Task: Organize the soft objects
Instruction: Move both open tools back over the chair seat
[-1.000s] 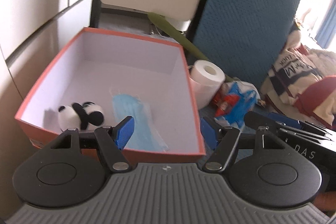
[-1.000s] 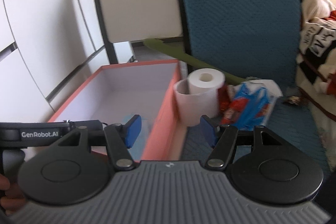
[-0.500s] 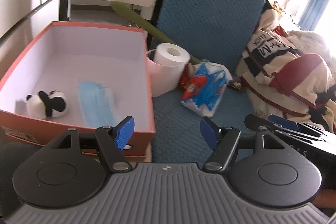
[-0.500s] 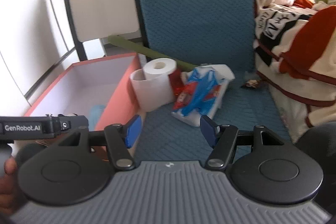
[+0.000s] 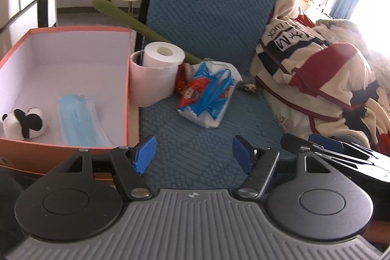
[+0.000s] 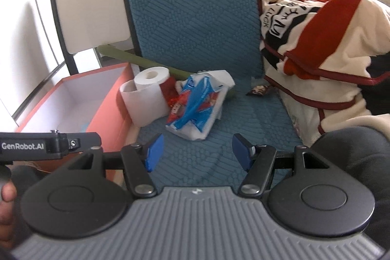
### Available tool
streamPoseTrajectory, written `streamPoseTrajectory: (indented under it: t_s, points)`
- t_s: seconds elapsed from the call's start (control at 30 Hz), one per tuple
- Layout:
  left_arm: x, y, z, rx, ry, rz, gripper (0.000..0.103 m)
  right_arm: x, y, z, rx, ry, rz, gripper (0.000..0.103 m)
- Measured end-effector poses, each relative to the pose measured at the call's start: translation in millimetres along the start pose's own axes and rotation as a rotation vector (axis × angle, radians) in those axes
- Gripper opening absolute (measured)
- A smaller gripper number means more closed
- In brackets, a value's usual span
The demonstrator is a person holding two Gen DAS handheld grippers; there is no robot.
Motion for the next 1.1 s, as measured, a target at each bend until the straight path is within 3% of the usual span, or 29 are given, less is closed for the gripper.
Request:
streamPoseTrajectory:
  t_s: [0.53, 1.1]
  points:
    - [-31.5, -5.8, -20.6, -0.023, -0.019, 0.02, 0.074, 0.9, -17.3, -50.0, -0.025, -0.094, -0.006, 0.065]
    - [-114.2, -2.4, -26.7, -0.059, 0.031, 0.031, 0.074, -68.4, -12.5, -79.7, -0.064, -0.134, -0.063, 0.065]
Point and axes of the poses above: each gripper's, at about its wrist camera, not at the fingertips, and x roughly against the way its jaws point, z to its left, y to its top, the point moved 4 cm from there along -x, roughly the way its jaws point, and after that the axes turned 3 degrees about -x, right-handed, at the moved point
